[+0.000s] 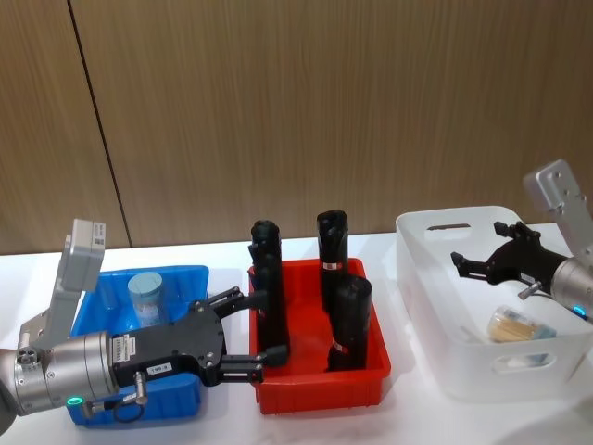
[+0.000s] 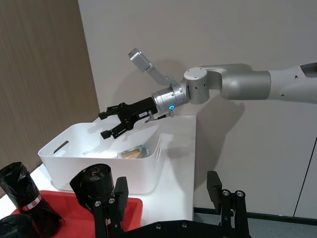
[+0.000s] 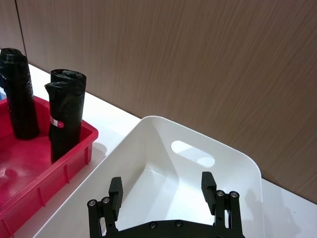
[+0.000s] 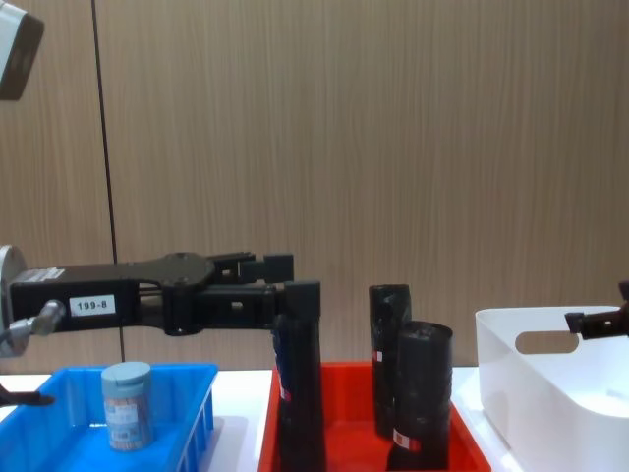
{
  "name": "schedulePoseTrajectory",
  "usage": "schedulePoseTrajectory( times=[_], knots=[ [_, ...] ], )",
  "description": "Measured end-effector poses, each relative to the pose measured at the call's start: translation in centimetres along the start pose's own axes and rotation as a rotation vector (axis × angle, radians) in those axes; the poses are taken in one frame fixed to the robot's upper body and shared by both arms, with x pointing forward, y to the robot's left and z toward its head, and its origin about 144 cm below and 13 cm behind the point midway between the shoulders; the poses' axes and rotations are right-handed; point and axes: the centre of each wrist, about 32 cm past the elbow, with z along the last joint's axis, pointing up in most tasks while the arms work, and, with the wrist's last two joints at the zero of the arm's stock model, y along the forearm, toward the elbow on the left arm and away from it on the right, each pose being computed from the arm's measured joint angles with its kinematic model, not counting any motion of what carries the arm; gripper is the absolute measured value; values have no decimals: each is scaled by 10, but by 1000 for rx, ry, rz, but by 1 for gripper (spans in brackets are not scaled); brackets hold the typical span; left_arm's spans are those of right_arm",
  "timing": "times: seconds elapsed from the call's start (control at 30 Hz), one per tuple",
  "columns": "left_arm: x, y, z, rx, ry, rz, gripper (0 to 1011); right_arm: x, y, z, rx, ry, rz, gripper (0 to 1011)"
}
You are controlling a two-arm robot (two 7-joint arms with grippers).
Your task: Pick the cotton swabs from the blue box and place them into the white box.
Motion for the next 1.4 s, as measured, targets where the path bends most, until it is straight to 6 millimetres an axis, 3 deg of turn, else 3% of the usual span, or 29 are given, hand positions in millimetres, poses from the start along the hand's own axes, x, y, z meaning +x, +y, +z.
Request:
schedulePoseTrajectory(
  times=[0.5,1.4],
  knots=[
    [-2,-3,0,7,-5,27,1004,-6,-2,0,17,-2,-7,1002],
    [-29,-34,-6,59,-70,283,1004,-81,-37,-8,171,74,-56,1002]
  ],
)
